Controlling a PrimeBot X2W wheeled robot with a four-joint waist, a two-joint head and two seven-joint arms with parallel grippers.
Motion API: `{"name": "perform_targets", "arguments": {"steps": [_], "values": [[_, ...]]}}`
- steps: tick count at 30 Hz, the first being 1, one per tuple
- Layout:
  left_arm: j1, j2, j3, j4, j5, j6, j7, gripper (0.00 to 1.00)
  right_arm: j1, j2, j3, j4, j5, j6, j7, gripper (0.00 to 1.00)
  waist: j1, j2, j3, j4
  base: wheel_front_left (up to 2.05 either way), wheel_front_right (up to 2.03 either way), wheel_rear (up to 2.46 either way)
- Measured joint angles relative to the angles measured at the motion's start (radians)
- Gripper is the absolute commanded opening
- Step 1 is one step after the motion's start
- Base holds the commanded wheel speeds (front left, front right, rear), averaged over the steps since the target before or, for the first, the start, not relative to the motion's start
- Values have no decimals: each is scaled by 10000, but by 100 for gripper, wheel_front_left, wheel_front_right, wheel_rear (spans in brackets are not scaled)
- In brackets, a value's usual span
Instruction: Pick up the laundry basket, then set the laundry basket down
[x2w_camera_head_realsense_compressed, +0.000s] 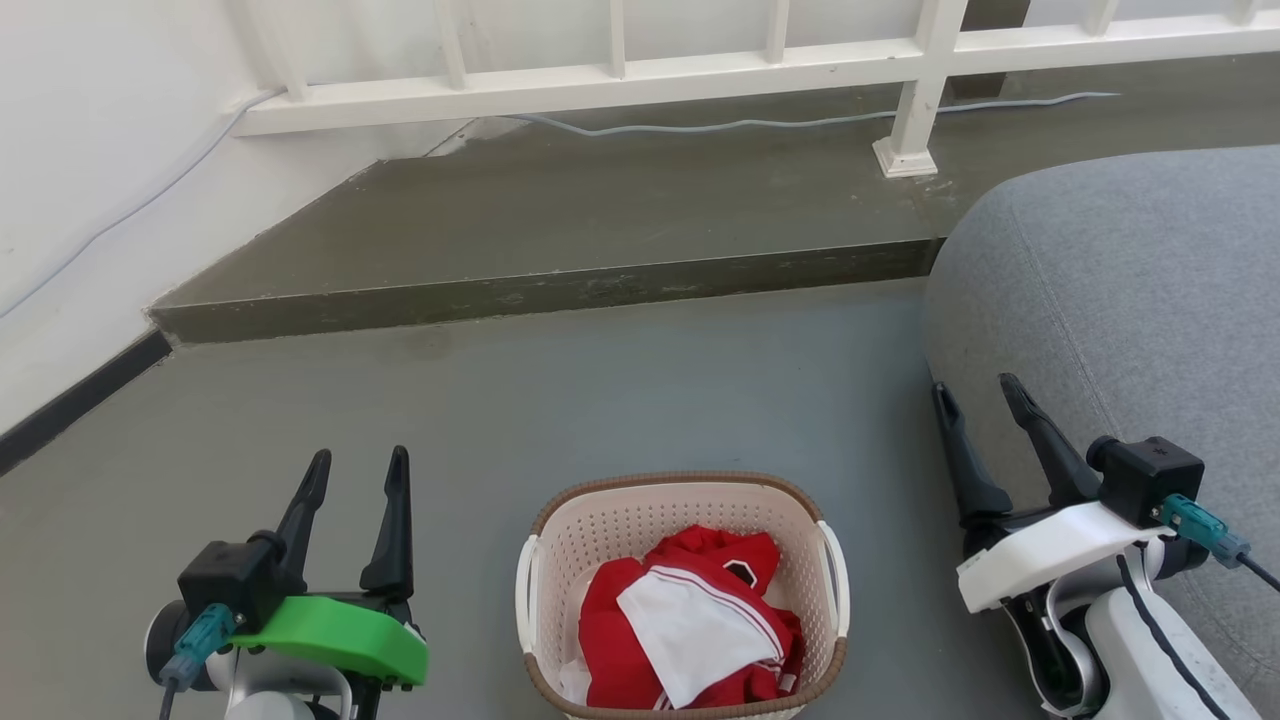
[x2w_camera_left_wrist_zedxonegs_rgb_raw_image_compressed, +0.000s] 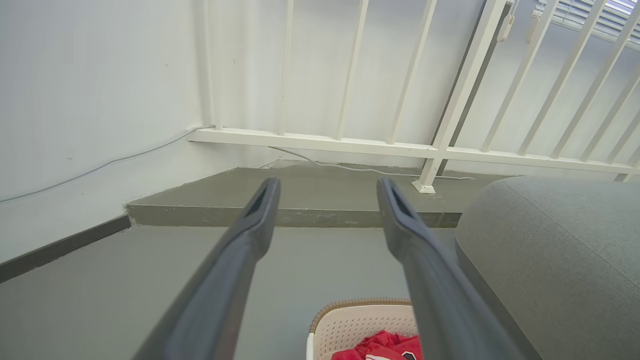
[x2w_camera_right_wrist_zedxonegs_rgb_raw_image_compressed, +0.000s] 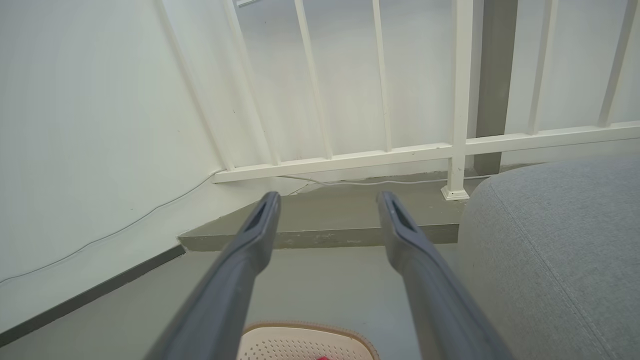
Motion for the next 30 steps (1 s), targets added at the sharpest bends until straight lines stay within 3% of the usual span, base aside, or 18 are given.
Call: {"name": "perform_targets", "arguments": {"steps": [7, 8, 18, 30], "values": [[113, -61, -23, 56, 0, -211, 0, 100, 11, 31, -117, 0, -81, 63, 0, 100, 0, 0, 2, 27, 0, 0, 0], [148, -82, -36, 146, -6, -217, 19, 0, 22, 44, -109, 63, -75, 81, 2, 0, 0, 0, 2, 29, 0, 0, 0], [525, -245, -67, 836, -301, -215, 121, 0, 666, 320, -94, 663, 192, 86, 77, 0, 0, 0, 5, 38, 0, 0, 0], [524, -249, 192, 855, -1814, -259, 491, 0, 655, 380, -479, 654, 1804, 104, 462, 0, 0, 0, 13, 56, 0, 0, 0]]}}
